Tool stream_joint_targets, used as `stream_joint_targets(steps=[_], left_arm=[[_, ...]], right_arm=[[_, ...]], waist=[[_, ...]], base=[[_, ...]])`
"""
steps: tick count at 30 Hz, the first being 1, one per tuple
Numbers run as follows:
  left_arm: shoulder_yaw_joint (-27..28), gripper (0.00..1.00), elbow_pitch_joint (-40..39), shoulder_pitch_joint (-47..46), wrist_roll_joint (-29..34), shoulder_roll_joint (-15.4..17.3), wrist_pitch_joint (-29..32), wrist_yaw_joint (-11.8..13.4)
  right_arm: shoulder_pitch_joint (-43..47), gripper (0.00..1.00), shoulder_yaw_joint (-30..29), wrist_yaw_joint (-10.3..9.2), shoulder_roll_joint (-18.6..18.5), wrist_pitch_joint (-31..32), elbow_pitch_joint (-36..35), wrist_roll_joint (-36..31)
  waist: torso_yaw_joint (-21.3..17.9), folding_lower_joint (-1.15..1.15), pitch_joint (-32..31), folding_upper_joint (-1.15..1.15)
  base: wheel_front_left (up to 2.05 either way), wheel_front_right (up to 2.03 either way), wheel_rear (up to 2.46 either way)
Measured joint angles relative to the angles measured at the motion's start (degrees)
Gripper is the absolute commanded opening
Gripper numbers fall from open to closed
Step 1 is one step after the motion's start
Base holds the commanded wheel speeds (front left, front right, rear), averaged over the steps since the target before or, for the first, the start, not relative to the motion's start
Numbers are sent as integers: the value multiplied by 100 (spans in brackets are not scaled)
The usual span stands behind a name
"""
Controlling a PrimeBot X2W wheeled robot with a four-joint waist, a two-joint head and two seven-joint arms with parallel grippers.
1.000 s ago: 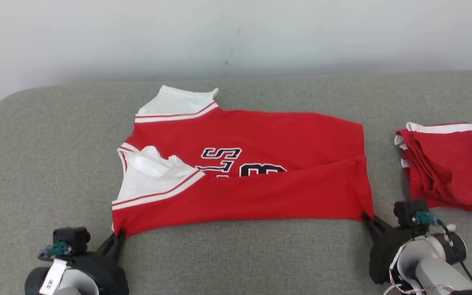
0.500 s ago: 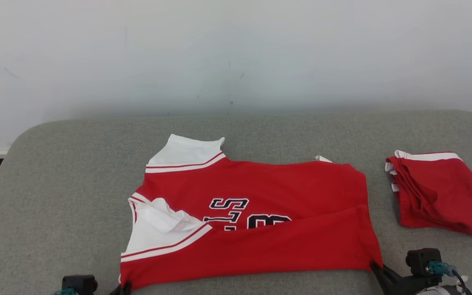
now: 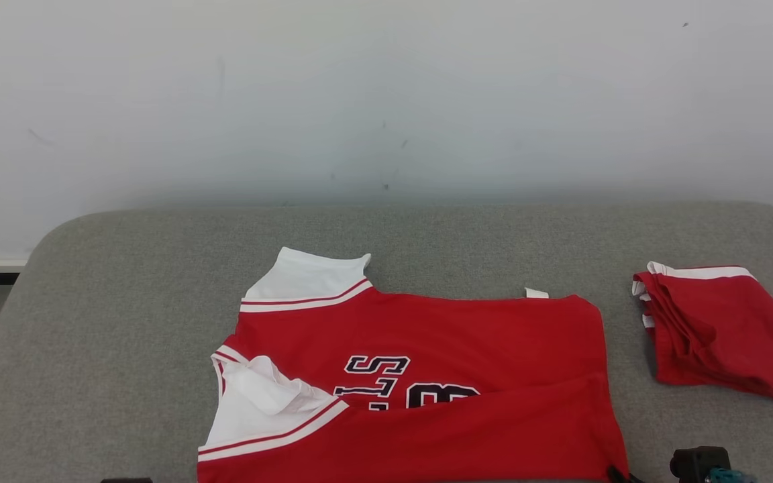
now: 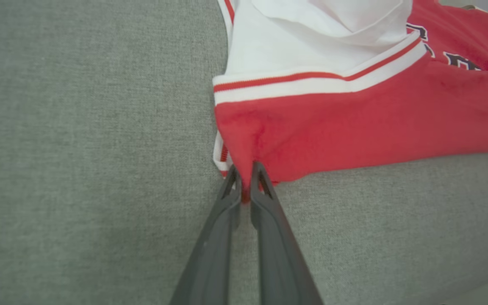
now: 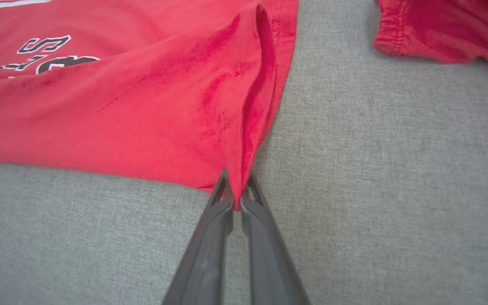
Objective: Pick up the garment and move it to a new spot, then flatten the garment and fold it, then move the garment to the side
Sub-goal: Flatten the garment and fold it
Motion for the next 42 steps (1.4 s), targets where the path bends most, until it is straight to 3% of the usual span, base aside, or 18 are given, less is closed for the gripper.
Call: stream_joint_targets(steps=[36,37,38,39,42], left_arm=[[80,0,-786,326,-159,255,521,263],[81,36,-804,327,-160,258,547,278],[94,81,-828,330,-167,259,545,311],[114,100,-846,332,-179,259,545,313],[178,100,-926,342,-254,288,546,313]], right_arm=[[548,0,-27,-303,-208,1096,-881,396],[547,44,-27,-305,-212,1124,-901,396],[549,99,-29,-324,-218,1139,-920,396],[552,100,-36,-350,-222,1145,-935,397],[569,100,-79,-353,-271,1166,-1056,454]], waist=[[22,1,97,0],[22,1,101,0],[22,1,105,0],[22,1,109,0],[22,1,121,0]], base=[[0,0,0],[0,0,0],[0,0,0],[0,0,0],[0,0,0]])
